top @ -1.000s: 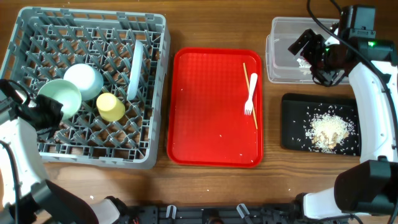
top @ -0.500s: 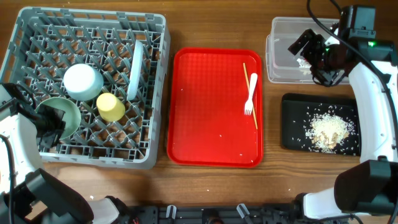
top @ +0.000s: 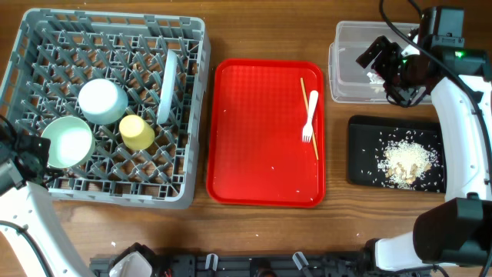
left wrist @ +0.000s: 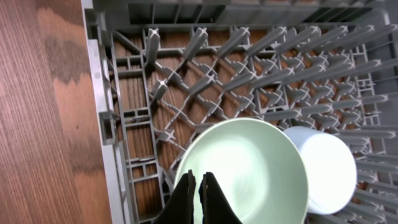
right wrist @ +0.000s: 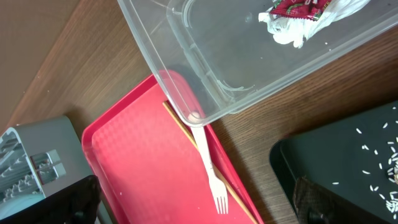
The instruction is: Sort waste into correct bins and load items into the dishwasher rack
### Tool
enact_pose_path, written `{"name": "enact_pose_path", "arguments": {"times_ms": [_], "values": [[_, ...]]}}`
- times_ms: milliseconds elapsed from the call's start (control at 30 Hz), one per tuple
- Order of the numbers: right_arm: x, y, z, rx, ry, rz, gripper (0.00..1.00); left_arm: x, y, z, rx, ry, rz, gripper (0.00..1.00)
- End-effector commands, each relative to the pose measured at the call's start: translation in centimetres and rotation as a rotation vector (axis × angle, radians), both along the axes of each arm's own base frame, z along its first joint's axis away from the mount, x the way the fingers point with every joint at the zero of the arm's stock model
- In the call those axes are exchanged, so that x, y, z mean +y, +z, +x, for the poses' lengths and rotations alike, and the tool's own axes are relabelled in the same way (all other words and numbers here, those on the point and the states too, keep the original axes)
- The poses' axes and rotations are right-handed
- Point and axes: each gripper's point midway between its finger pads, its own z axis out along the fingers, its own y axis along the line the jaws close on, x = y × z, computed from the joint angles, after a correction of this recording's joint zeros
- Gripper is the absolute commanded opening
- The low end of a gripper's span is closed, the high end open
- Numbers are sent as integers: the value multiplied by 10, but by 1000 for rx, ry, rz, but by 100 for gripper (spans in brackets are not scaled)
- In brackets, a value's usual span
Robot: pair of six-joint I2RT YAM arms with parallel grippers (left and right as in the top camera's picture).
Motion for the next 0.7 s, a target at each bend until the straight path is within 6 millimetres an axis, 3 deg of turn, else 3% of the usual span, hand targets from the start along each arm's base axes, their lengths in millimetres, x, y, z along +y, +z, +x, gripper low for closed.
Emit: {"name": "enact_pose_path", "arguments": {"times_ms": [0, 100, 333, 433, 667], "values": [[-1, -3, 0, 10, -13, -5, 100, -29, -1, 19, -60, -133, -102, 4], [-1, -3, 0, 10, -13, -5, 100, -65, -10, 37, -59, -283, -183, 4], [-1, -3, 0, 10, -13, -5, 100, -96, -75, 54, 126, -383, -300, 4], [-1, -3, 0, 10, -13, -5, 100, -96, -95, 56, 186, -377, -325, 4], [-1, -3, 0, 10, -13, -5, 100, -77, -115, 49, 288, -323, -270, 4]]}}
